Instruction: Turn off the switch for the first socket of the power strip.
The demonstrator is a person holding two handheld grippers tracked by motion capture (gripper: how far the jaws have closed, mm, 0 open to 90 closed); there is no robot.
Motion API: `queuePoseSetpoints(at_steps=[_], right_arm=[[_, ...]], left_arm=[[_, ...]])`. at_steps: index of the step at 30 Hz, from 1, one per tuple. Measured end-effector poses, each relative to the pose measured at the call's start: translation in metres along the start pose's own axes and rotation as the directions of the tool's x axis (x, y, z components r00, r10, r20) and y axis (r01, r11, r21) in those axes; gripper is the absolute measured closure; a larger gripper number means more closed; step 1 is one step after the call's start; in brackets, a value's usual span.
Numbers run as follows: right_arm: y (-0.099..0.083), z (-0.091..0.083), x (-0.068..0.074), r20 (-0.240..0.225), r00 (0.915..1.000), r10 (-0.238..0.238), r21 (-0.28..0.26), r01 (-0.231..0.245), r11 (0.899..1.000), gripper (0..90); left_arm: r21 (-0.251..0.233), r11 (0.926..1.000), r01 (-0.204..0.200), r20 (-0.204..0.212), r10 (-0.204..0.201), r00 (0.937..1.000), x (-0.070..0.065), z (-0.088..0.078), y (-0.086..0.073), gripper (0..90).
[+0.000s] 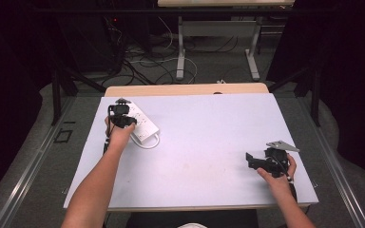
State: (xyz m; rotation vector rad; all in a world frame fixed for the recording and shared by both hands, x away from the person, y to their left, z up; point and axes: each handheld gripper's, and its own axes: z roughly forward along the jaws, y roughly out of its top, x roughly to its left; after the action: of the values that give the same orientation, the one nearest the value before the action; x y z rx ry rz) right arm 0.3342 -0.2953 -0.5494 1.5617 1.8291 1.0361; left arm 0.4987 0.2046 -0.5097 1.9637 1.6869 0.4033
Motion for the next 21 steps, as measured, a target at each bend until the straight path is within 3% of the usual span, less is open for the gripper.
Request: queuePoseSetpoints(at_steps=[10,21], right_arm=[[-0.0002,0.0007,-0.0007,-0.004,1.0000,-0.004,0.000,0.004,1.000,3.6],[-0.0003,0.0011,-0.0012,-0.006,1.0000,-0.004,0.001,0.004,1.000,4.3]], left_arm=[[0.012,0.9999,-0.002,-0.050,0.002,0.9987,0.0032,0.0054,0.0006,85.5],[0.016,0.9998,-0.008,-0.045,0.009,0.9990,0.0047,0.0079,0.0000,89.9]])
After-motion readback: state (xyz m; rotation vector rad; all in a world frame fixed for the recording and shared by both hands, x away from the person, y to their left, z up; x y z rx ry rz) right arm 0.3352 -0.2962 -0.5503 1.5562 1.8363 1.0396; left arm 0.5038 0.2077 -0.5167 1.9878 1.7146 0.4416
